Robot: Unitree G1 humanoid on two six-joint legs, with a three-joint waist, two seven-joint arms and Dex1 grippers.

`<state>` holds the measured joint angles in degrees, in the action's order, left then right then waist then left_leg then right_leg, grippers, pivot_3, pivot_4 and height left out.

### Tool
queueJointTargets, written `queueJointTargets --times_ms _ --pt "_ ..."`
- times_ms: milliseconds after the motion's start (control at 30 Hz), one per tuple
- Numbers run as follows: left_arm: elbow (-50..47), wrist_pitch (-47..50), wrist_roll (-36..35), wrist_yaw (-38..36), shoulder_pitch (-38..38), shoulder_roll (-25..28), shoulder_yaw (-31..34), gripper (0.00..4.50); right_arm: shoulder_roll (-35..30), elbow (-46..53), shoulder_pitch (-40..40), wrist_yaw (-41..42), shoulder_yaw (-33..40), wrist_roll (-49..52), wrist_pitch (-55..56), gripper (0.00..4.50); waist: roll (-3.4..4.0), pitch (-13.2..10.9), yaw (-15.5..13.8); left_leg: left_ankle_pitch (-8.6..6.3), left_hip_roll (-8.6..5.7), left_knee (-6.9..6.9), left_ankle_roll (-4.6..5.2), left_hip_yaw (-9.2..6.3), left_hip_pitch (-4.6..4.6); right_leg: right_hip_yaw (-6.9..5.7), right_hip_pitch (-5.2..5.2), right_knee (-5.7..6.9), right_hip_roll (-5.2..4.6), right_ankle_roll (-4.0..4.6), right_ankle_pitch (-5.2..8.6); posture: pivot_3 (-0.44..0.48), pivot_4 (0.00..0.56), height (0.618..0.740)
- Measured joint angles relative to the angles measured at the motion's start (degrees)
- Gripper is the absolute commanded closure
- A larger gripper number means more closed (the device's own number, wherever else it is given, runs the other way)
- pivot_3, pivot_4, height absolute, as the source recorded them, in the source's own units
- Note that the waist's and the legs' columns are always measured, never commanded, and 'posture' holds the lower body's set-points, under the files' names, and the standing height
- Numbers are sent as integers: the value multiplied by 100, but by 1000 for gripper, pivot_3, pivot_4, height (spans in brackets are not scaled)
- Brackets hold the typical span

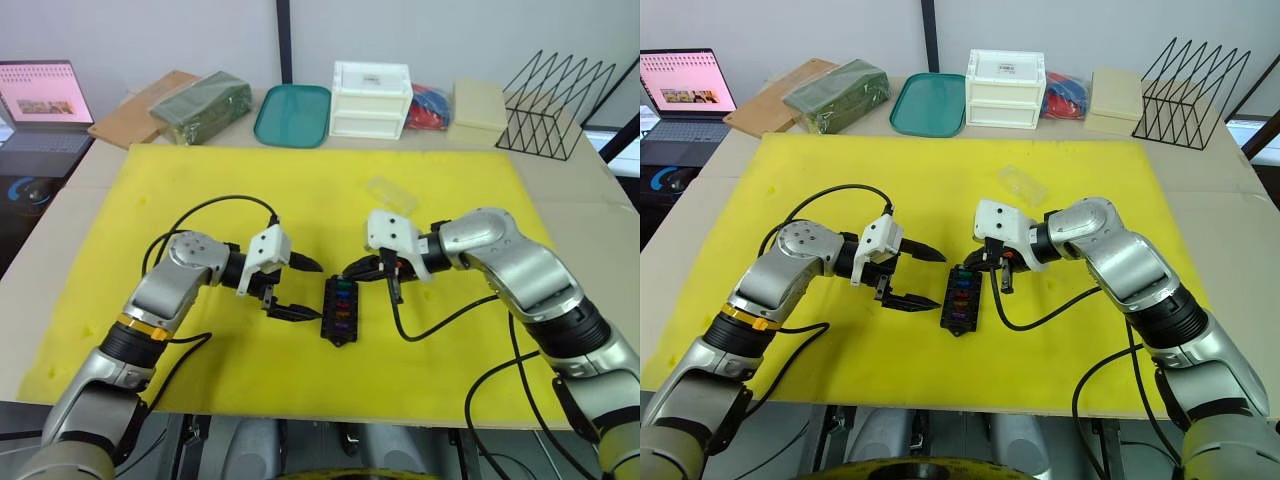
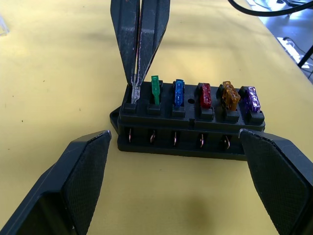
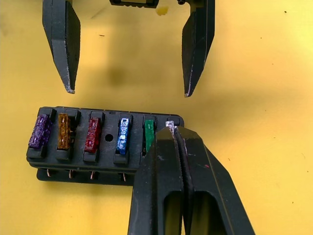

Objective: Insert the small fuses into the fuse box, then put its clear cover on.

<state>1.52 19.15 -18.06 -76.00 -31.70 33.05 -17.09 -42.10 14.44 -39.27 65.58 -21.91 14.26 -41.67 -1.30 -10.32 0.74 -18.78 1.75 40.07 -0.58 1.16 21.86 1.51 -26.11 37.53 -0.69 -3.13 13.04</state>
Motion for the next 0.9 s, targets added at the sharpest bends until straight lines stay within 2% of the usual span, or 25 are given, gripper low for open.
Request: queueJointTargets --times_ms 367,500,600,700,900 --pt "-186 104 -124 2 23 101 131 0 10 102 -209 -2 220 401 -487 4475 0 -1 5 0 1 0 0 0 -1 1 -1 2 0 0 0 0 150 740" --pt "-445 353 -307 9 87 337 404 0 -32 316 -431 -16 703 734 -701 4475 0 -1 4 0 2 -1 0 0 -3 1 1 2 0 0 0 0 150 740" --pt "-692 702 -515 15 310 706 640 0 -305 480 -332 12 893 801 -653 4475 -1 -1 5 -1 2 -3 1 0 -1 2 -1 -1 0 0 0 0 150 740" --pt "-914 1130 -663 82 618 1223 1015 0 -863 580 73 93 1195 799 -464 3915 -1 -2 2 -1 2 -4 1 1 2 2 -3 -3 -1 -1 1 0 150 740" --pt "-1375 1585 -971 234 1346 1938 1807 0 -1751 629 1024 220 2081 867 -291 1904 -1 -3 3 -1 4 -6 1 4 -2 3 -1 -4 -1 0 2 0 150 740"
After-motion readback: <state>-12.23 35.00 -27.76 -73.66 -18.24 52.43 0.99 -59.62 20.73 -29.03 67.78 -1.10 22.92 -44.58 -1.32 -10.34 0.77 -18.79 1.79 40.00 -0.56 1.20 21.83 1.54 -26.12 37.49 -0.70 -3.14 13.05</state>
